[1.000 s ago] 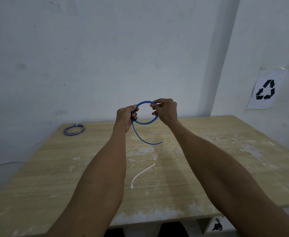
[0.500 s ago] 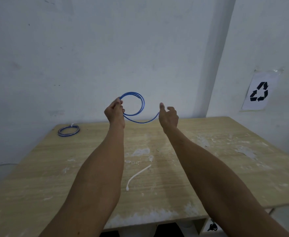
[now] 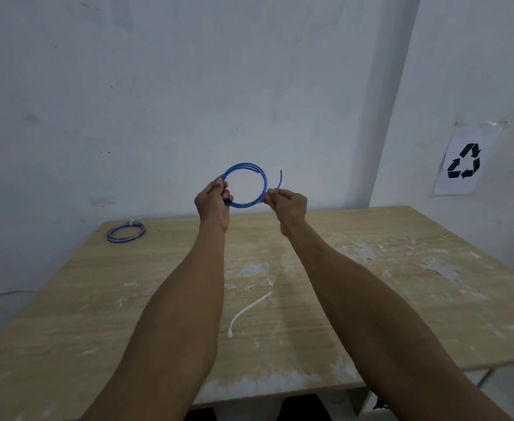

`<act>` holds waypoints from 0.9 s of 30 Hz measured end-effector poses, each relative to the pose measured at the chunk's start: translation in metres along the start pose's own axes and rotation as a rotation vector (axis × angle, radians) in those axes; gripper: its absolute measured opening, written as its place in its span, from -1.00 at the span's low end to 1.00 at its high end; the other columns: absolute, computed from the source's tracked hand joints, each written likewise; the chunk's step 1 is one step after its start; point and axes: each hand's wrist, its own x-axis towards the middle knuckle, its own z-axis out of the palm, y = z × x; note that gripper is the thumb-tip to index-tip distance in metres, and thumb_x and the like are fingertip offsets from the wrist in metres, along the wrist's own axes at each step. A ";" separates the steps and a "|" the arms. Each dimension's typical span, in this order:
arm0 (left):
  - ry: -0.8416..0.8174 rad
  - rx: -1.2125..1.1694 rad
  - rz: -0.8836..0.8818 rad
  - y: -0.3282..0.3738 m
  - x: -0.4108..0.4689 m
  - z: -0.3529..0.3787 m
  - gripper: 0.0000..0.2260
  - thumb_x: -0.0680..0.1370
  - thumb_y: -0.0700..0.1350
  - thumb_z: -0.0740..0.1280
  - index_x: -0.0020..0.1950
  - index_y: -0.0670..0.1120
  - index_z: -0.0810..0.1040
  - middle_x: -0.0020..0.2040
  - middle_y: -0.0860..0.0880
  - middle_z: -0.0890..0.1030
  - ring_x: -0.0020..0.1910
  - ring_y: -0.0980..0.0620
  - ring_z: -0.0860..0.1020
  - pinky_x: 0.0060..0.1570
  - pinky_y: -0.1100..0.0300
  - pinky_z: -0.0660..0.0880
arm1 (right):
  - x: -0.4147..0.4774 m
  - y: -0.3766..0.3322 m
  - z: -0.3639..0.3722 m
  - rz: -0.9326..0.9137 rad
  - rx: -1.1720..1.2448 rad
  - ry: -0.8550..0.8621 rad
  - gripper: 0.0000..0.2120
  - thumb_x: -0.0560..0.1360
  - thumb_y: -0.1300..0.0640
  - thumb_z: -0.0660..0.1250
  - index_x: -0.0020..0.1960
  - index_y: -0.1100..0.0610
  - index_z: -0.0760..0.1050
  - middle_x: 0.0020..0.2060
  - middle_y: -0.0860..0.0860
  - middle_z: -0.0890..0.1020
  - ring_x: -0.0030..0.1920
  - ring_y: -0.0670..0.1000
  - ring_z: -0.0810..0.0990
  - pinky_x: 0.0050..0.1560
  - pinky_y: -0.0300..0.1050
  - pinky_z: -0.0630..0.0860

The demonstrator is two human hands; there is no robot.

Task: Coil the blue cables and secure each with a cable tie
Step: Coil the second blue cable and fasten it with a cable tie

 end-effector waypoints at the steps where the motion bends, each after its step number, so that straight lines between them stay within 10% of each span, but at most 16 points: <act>1: -0.023 0.032 -0.006 -0.001 -0.001 0.000 -0.86 0.65 -0.30 0.27 0.10 -0.31 0.59 -0.25 -0.10 0.55 -0.47 0.11 0.38 -0.37 0.21 0.42 | 0.003 -0.001 0.001 -0.049 -0.079 0.023 -0.93 0.55 0.30 0.41 -0.06 0.28 0.66 -0.17 0.21 0.73 -0.24 0.05 0.73 -0.08 -0.10 0.66; 11: 0.119 0.259 0.134 -0.020 -0.001 -0.005 -0.83 0.66 -0.20 0.28 0.13 -0.12 0.67 -0.16 -0.02 0.61 -0.29 0.08 0.46 -0.20 0.21 0.49 | -0.009 -0.016 0.008 -0.042 -0.256 -0.137 -0.69 0.72 0.12 0.09 0.20 0.29 0.53 -0.03 0.20 0.70 -0.17 0.15 0.72 -0.24 -0.12 0.66; 19: 0.197 0.279 0.179 -0.025 -0.008 0.007 -0.80 0.66 -0.18 0.28 0.17 -0.17 0.67 -0.18 0.00 0.62 -0.26 0.08 0.52 -0.21 0.24 0.51 | -0.010 -0.008 0.017 -0.288 -0.478 -0.100 -0.52 0.73 0.00 0.02 -0.22 0.02 0.57 -0.26 0.11 0.70 -0.21 0.12 0.66 0.02 0.14 0.63; 27: 0.133 0.154 0.035 -0.015 -0.018 0.012 -0.86 0.63 -0.25 0.29 0.01 -0.20 0.65 -0.23 -0.06 0.61 -0.35 0.06 0.49 -0.27 0.21 0.50 | -0.008 -0.011 0.014 -0.274 -0.389 -0.083 -0.65 0.72 0.11 0.10 -0.11 0.22 0.53 -0.31 0.06 0.56 -0.31 0.01 0.52 -0.12 0.08 0.55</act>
